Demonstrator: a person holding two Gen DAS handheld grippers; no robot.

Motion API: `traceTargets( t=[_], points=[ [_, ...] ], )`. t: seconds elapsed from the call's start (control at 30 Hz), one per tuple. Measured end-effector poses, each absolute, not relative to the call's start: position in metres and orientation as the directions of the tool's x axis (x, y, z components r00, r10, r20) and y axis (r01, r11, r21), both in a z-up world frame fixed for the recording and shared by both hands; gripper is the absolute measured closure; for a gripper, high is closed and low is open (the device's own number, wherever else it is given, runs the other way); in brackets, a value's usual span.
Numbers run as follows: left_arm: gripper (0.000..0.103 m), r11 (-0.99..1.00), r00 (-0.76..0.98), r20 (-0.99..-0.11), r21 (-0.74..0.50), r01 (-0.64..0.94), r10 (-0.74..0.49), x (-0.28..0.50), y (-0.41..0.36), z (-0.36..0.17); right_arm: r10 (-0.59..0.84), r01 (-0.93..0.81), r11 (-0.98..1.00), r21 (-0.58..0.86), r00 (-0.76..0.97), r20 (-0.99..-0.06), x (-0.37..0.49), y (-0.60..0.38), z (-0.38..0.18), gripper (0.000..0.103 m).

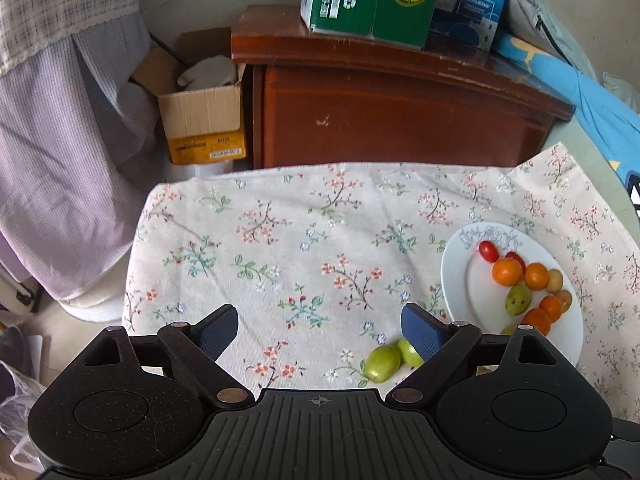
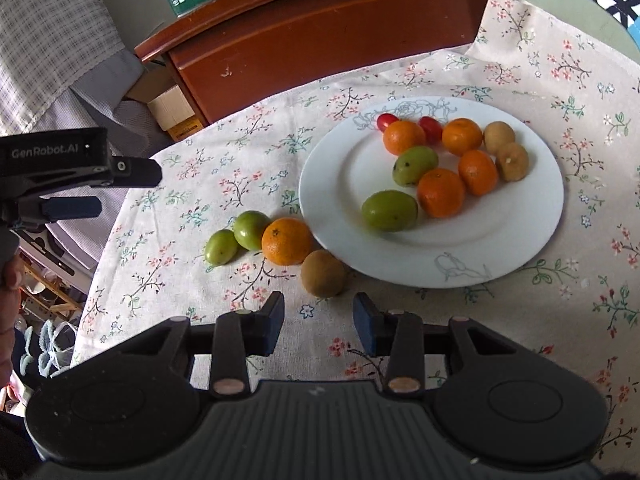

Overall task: Organize fruits
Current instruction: 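Move the left gripper to a green jujube while the right approaches a brown fruit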

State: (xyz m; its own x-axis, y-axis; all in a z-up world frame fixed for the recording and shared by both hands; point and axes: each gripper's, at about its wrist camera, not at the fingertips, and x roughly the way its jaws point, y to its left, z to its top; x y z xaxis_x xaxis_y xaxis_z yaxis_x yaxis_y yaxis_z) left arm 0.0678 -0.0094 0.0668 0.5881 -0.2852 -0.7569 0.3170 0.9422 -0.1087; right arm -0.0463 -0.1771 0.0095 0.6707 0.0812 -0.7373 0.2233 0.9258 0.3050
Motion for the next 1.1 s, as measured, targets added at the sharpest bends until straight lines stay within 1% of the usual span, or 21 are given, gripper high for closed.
traceTargets(
  t=[0.27, 0.5, 0.57, 0.6, 0.77, 0.93, 1.07, 1.1],
  points=[
    [0.013, 0.943, 0.583, -0.769, -0.076, 0.323, -0.262, 0.066, -0.007, 0.056, 0.029, 0.244, 0.932, 0.268, 0.687, -0.726, -0.041, -0.172, 0.008, 0.063],
    [0.013, 0.915, 0.566, -0.773, -0.045, 0.401, -0.286, 0.058, -0.014, 0.045, -0.004, 0.244, 0.941, 0.233, 0.699, -0.715, -0.037, -0.169, 0.007, 0.066],
    [0.013, 0.904, 0.558, -0.776, -0.035, 0.426, -0.293, 0.056, -0.017, 0.042, -0.015, 0.246, 0.944, 0.222, 0.7, -0.714, -0.037, -0.168, 0.006, 0.07],
    [0.013, 0.898, 0.555, -0.776, -0.03, 0.44, -0.298, 0.055, -0.019, 0.04, -0.016, 0.248, 0.943, 0.222, 0.7, -0.713, -0.037, -0.169, 0.006, 0.076],
    [0.014, 0.866, 0.552, -0.774, 0.009, 0.5, -0.311, 0.048, -0.028, 0.033, 0.009, 0.243, 0.938, 0.247, 0.697, -0.717, -0.04, -0.173, 0.007, 0.076],
    [0.015, 0.843, 0.55, -0.76, 0.007, 0.538, -0.345, 0.045, -0.034, 0.028, 0.039, 0.239, 0.931, 0.278, 0.689, -0.724, -0.047, -0.176, 0.009, 0.077],
    [0.018, 0.828, 0.553, -0.753, 0.017, 0.56, -0.358, 0.045, -0.039, 0.024, 0.071, 0.242, 0.918, 0.314, 0.678, -0.732, -0.053, -0.18, 0.009, 0.077],
    [0.022, 0.826, 0.553, -0.752, 0.02, 0.563, -0.359, 0.045, -0.041, 0.023, 0.077, 0.243, 0.916, 0.32, 0.676, -0.733, -0.054, -0.18, 0.008, 0.077]
  ],
)
